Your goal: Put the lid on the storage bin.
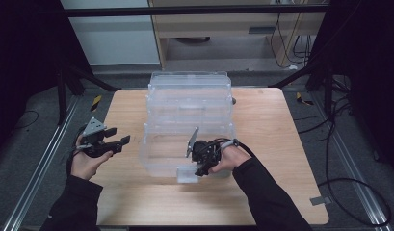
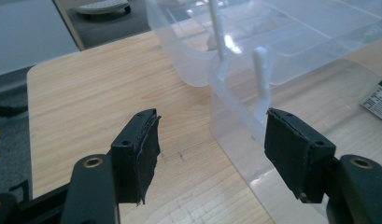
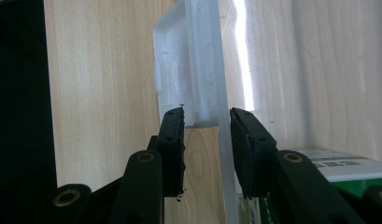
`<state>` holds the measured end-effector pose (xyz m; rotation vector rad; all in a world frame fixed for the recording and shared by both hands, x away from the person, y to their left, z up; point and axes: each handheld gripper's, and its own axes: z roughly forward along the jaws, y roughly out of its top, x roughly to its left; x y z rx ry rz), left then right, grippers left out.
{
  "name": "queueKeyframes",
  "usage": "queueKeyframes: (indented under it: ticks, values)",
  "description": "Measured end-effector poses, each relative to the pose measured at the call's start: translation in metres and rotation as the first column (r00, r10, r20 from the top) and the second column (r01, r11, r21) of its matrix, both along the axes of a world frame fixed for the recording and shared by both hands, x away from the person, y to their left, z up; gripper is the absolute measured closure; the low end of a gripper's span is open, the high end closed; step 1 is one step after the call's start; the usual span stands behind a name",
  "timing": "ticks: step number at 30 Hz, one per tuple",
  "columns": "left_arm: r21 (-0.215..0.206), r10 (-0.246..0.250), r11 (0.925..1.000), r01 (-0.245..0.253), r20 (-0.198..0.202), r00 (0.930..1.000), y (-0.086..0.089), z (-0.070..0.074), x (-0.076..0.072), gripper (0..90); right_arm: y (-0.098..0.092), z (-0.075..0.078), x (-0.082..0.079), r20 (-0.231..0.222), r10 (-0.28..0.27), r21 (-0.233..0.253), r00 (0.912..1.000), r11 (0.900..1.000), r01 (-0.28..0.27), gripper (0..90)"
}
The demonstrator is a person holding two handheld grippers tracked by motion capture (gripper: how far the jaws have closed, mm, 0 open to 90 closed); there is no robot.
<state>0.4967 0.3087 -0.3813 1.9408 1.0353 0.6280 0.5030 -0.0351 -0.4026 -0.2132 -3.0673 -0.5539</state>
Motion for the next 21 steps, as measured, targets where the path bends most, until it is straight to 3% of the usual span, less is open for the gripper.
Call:
queueKeyframes:
  ticks: [6, 9, 11, 21]
  values:
    - [0.032, -0.092, 0.9953, 0.091, 0.031, 0.9953, -0.009, 0.017, 0.004, 35.0, 0.000, 0.000, -0.001, 0.003, 0.002, -0.003, 1.0000, 1.000, -0.002, 66.6]
    - [0.061, -0.150, 0.9872, 0.147, 0.043, 0.9878, -0.015, 0.025, 0.007, 35.0, 0.000, 0.000, -0.001, 0.007, 0.002, 0.000, 1.0000, 1.000, -0.002, 66.7]
    - [0.059, -0.184, 0.9816, 0.182, 0.047, 0.9817, -0.019, 0.030, 0.010, 34.8, 0.000, 0.000, -0.001, 0.010, 0.004, 0.001, 0.9999, 1.000, -0.004, 66.7]
    - [0.085, -0.283, 0.9568, 0.278, 0.053, 0.9577, -0.038, 0.052, 0.023, 34.8, 0.000, 0.000, -0.002, 0.014, 0.009, -0.003, 0.9999, 1.000, -0.009, 66.8]
